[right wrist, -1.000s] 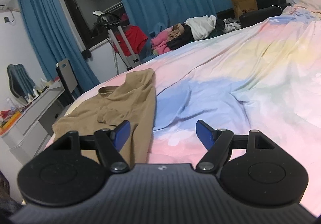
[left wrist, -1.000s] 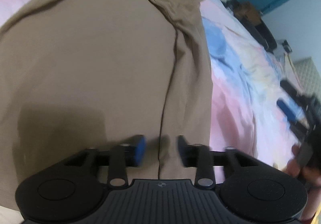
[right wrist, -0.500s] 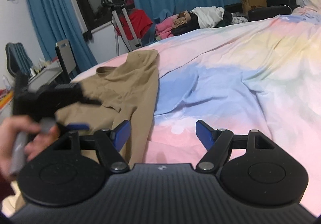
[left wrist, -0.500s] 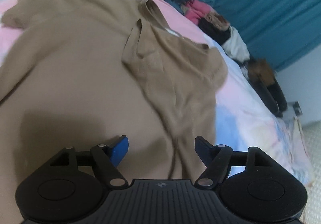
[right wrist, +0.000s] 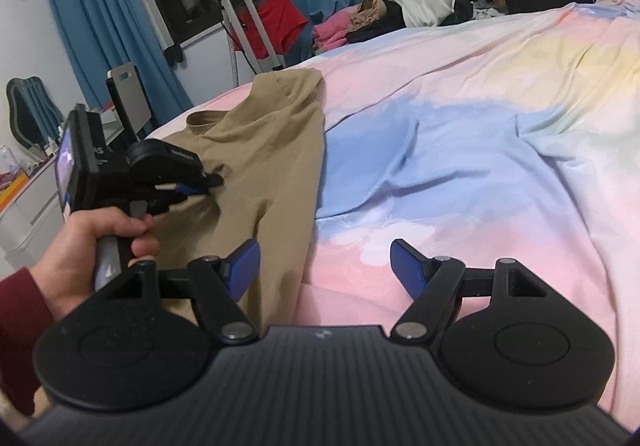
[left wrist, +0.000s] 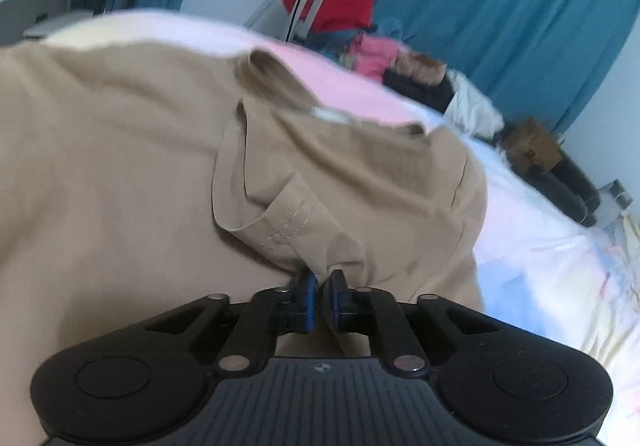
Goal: Fold clothes
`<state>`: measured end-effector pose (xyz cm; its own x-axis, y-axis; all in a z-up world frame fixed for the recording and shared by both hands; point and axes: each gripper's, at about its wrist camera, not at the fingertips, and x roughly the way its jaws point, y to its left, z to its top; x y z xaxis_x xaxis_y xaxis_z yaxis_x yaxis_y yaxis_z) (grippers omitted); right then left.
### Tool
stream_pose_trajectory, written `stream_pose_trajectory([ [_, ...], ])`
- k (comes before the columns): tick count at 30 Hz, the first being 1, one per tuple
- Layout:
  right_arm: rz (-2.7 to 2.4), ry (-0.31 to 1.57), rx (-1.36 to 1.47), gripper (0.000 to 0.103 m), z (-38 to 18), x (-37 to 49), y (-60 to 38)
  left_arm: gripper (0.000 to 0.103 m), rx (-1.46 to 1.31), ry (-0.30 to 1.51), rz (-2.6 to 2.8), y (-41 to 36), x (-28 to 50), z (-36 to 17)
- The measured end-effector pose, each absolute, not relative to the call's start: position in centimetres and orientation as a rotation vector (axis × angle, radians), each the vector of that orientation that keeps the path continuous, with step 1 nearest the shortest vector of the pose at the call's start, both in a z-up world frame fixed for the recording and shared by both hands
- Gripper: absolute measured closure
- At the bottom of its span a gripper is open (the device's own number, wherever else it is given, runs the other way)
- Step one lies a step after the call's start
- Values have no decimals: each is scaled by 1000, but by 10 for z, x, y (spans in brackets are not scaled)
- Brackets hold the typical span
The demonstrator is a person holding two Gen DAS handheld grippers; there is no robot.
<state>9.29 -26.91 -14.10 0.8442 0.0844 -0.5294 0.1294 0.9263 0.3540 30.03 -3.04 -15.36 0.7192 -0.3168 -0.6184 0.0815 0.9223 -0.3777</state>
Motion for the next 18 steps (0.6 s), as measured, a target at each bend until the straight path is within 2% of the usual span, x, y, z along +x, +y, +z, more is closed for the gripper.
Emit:
stream_pose_trajectory([
  [3,-25,573,387,29,-143,95,-269,97,-254,708,-172,-31,308,-146],
  [6,-26,577,385,29,-144,97,-270,95,-181,760,-150,-35,316,-151],
  [8,-29,580,378,29,-146,99,-269,88,-177,779,-169,-34,311,-153],
  [11,-32,586,376,29,-147,101,-269,65,-178,790,-205,-27,288,-146],
  [13,-34,582,377,29,-146,100,-270,62,-178,824,-226,-19,264,-141],
  [15,-37,578,382,29,-145,99,-271,53,-196,879,-254,-9,231,-137],
  [18,-36,567,388,29,-141,96,-273,51,-238,970,-295,6,176,-132],
])
